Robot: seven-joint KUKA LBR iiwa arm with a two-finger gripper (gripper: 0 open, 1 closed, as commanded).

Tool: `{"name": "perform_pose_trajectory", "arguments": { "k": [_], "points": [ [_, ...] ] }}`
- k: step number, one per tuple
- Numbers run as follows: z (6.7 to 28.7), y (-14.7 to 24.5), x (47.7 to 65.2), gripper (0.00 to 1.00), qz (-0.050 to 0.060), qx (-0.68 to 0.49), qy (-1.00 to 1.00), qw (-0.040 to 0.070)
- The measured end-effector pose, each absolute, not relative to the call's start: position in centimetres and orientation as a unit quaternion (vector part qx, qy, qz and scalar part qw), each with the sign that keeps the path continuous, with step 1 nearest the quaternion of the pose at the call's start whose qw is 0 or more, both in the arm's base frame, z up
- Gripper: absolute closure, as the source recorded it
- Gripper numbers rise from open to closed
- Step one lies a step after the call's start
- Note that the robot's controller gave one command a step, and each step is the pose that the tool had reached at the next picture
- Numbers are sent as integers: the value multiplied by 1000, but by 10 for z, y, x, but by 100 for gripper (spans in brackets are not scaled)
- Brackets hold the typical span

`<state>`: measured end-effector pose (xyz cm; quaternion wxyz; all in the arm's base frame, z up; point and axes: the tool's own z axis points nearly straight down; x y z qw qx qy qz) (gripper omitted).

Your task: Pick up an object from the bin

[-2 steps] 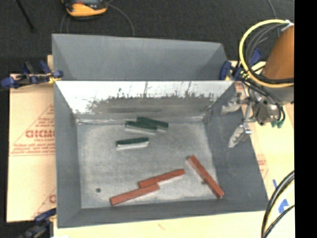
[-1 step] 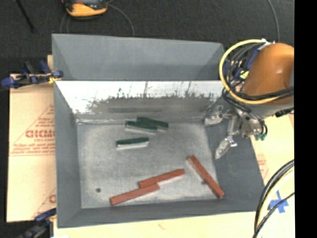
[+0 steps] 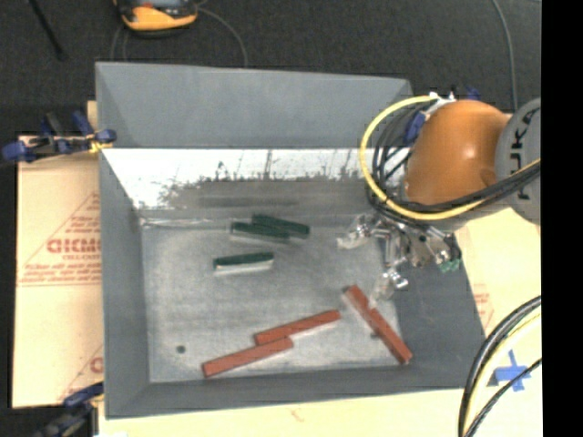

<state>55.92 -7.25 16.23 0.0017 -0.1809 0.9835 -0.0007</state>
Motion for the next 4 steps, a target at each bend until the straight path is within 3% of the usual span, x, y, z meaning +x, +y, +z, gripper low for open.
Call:
{"name": "perform_pose_trajectory", "arguments": {
  "k": [1, 2, 3, 4],
  "points": [
    [117, -41, 565, 0, 0, -101, 995, 2],
    [86, -11, 549, 0, -1, -246, 969, 2],
    [81, -2, 530, 100, -7, -131, 991, -2],
    [81, -2, 530, 100, -7, -131, 991, -2]
  ]
}}
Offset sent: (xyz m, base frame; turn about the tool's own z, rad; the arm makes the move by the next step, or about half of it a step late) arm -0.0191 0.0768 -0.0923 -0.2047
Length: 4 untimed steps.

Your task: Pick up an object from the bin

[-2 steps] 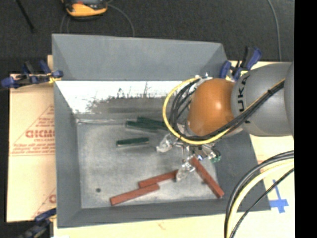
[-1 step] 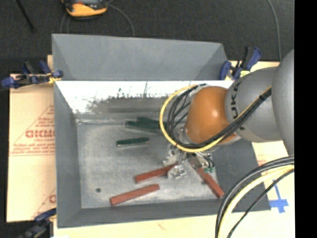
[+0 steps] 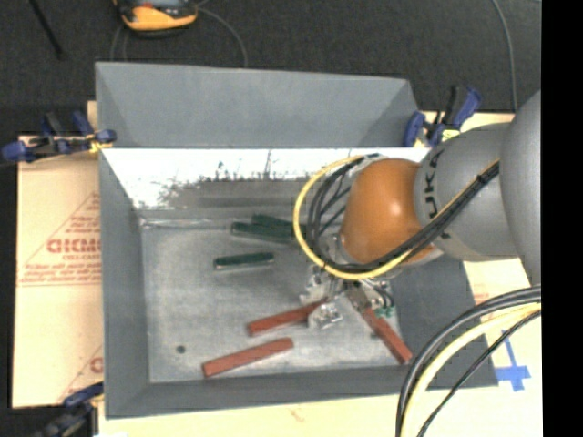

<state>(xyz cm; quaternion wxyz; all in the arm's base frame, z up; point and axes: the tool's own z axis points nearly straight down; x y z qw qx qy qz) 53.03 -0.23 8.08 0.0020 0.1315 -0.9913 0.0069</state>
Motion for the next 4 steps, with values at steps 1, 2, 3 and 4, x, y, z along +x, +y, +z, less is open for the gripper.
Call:
{"name": "perform_pose_trajectory", "arguments": {
  "k": [1, 2, 3, 4],
  "points": [
    [81, -2, 530, 100, 7, 132, -991, 2],
    [84, -2, 529, 100, 6, 131, -991, 2],
    [91, 0, 530, 100, 2, 131, -991, -2],
    [100, 0, 528, 100, 1, 131, -991, 1]
  ]
}}
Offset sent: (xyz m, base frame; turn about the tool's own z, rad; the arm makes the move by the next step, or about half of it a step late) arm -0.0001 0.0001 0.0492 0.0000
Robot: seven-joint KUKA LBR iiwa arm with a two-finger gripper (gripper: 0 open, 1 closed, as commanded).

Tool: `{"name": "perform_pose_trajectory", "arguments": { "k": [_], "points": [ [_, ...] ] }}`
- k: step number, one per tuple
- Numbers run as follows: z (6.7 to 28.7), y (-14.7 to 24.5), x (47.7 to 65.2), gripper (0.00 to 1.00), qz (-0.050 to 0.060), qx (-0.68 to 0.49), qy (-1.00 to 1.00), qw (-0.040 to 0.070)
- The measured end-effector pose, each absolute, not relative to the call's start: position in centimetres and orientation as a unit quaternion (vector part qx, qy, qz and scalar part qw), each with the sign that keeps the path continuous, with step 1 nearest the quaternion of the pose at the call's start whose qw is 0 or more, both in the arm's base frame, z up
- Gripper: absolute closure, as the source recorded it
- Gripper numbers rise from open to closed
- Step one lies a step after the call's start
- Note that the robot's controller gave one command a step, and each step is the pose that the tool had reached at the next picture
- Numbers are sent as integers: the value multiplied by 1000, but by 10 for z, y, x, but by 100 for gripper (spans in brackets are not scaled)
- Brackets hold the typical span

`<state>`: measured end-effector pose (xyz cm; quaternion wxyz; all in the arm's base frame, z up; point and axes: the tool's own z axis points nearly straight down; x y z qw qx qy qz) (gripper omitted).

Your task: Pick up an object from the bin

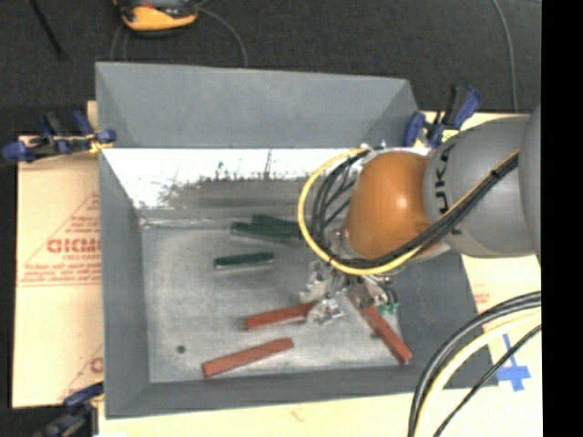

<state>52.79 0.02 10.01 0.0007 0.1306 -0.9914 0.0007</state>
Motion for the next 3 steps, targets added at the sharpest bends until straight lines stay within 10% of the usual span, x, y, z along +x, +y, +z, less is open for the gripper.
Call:
{"name": "perform_pose_trajectory", "arguments": {
  "k": [3],
  "points": [
    [148, -1, 530, 100, 1, 131, -991, -4]
  ]
}}
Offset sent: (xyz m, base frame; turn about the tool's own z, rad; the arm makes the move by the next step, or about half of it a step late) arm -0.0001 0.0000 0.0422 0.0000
